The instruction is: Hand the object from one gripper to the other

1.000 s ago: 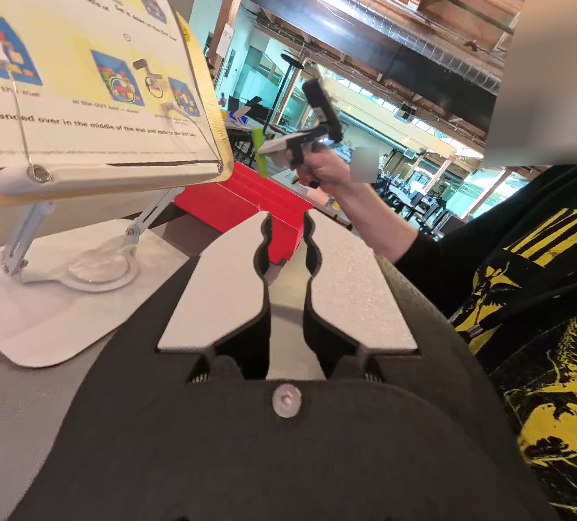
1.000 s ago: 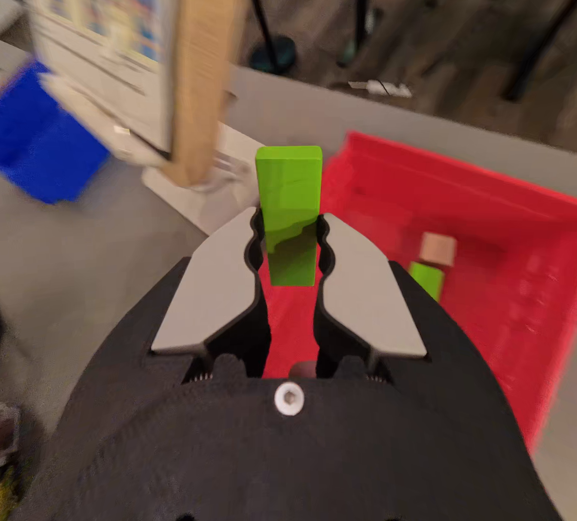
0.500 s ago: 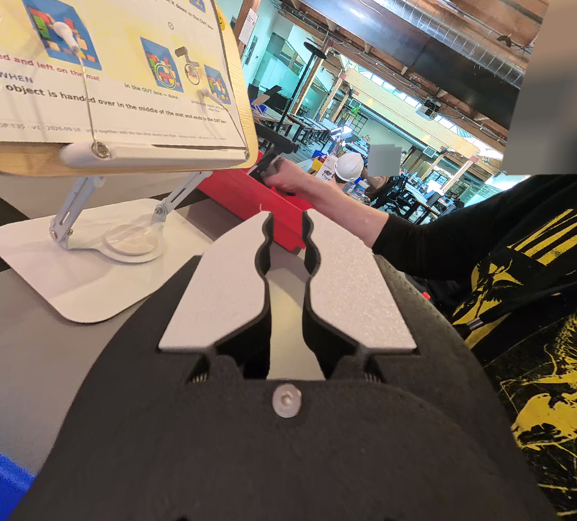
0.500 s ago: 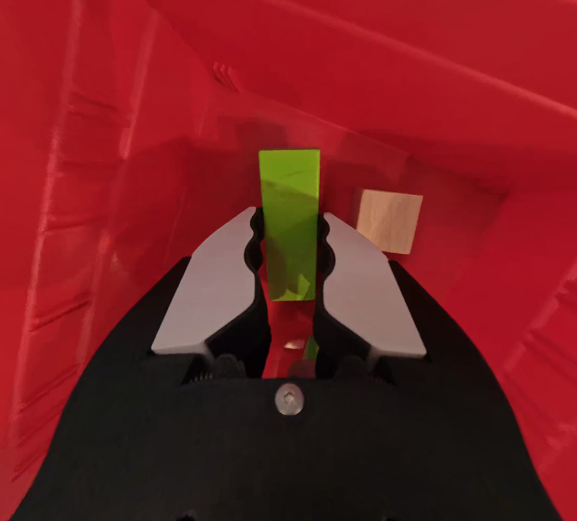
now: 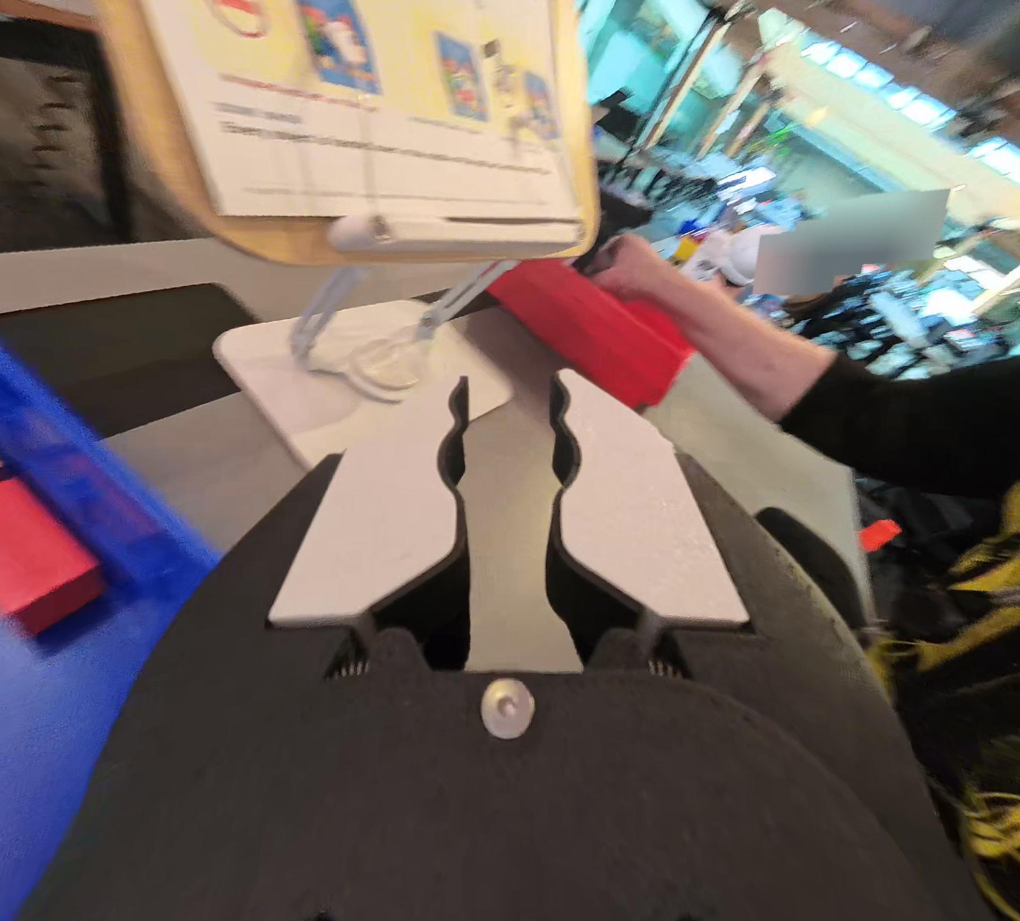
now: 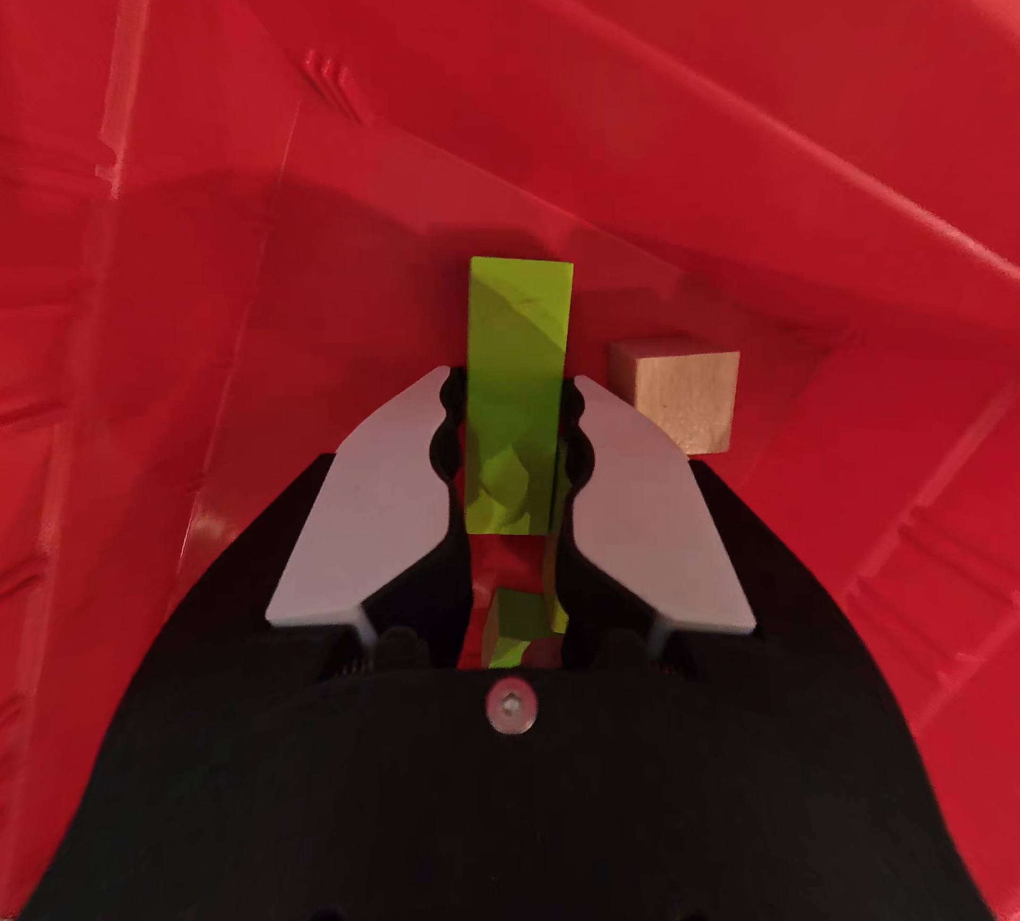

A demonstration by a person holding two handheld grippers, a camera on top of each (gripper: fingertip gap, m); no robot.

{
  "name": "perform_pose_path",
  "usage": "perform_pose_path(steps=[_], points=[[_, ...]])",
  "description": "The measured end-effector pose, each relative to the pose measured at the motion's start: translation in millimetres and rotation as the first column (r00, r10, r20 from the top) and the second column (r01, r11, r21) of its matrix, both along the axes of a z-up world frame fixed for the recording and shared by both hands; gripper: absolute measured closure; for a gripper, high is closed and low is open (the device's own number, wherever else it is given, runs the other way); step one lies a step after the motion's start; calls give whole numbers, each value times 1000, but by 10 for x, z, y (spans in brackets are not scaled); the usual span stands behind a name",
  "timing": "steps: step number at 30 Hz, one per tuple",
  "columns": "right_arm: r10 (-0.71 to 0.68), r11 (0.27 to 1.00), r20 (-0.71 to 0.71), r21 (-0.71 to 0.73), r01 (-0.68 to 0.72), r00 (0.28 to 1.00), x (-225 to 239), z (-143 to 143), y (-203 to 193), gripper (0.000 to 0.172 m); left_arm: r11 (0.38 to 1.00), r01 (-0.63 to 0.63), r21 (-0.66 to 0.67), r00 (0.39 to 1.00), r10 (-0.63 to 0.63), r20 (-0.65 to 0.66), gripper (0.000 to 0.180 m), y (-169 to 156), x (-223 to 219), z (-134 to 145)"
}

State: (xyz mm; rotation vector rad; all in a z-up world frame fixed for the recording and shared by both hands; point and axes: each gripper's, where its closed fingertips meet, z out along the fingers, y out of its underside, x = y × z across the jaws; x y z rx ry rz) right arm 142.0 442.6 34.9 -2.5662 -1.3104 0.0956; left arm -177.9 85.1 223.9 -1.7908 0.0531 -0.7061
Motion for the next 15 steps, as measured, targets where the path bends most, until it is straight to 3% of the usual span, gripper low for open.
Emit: perform_pose_path(steps=[3,6,12,15], points=[[6,1000,-8,6,-6,1000,7,16,-25,131,982,-159,-98,968,136,-211,145,105,-514,-224],[12,999,-33,34,-11,999,2,100,-64,127,948,-261,-180,907,178,-381,137,236,-974,-423],[39,996,-77,82,-32,996,6,317,-201,129,872,-391,-296,706,78,-704,125,577,-1857,-863],[48,993,-102,109,-37,994,-8,422,-266,132,744,-480,-464,777,115,-619,125,739,-2186,-1205]])
